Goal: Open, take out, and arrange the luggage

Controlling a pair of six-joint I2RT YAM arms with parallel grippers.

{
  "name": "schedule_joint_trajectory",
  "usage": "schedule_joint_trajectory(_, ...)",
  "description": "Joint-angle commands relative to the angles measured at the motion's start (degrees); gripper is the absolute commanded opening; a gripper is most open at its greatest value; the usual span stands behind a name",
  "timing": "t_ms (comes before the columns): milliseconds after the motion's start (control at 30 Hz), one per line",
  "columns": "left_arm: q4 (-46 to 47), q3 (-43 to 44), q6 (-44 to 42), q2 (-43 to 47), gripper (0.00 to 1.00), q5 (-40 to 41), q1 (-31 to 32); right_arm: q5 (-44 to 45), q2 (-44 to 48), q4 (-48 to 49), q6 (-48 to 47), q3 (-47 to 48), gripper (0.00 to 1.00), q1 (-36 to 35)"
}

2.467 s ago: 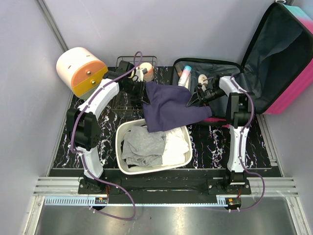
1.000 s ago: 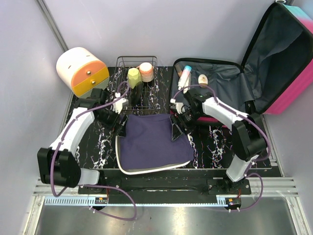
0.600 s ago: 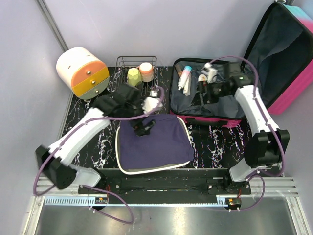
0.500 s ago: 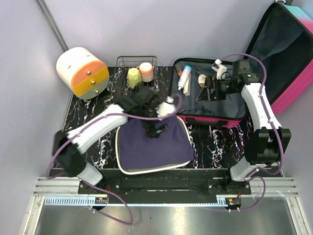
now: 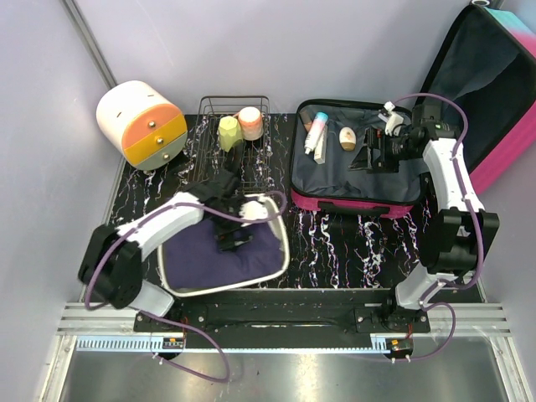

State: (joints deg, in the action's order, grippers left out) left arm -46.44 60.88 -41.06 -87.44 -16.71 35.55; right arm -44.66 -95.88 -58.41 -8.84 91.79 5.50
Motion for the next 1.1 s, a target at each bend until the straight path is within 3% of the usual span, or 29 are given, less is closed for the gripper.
schedule_joint_trajectory(0,-14.3,-10.7,-18.2,6.0,0.99,10.9,-10.7,-2.0,-2.2,-0.2,0.5,3.5,1.00,-0.2)
schedule_joint_trajectory(200,-14.5,-18.3,-36.9,14.0,0.99,16.5,-26.3,-3.2,-4.9,-0.8,0.8,5.9,1.00,-0.2)
schedule_joint_trajectory(333,-15.6,-17.6,-47.2,14.3,0.99,16.6,-38.9,-3.7,-5.6,-1.1,0.2,6.6,1.00,-0.2)
schedule_joint_trajectory(567,-14.9,-11.8,-62.4,10.0,0.99,18.6,-53.6,-4.2,-7.2,-2.1,-0.1,8.0,1.00,-0.2)
schedule_joint_trajectory(700,-20.3,-2.6,-60.5,8.1,0.99,13.1,-55.1,-4.6,-8.6,-2.5,-0.1,10.2,1.00,-0.2)
schedule_joint_trajectory(833,-29.7,9.3,-55.4,8.1,0.99,6.1,-52.6,-5.5,-9.8,-2.4,0.8,12.3,1.00,-0.3)
schedule_joint_trajectory(933,-31.7,14.6,-51.6,9.6,0.99,3.4,-50.1,-5.6,-10.5,-2.1,1.5,13.9,1.00,-0.7)
schedule_joint_trajectory(1033,-29.3,19.8,-44.0,9.7,0.99,0.9,-46.7,-5.7,-11.3,-1.7,2.1,15.6,1.00,-1.1)
schedule_joint_trajectory(1067,-28.4,21.3,-37.3,9.2,0.99,0.2,-45.9,-5.5,-11.8,-1.4,2.2,16.7,1.00,-1.6)
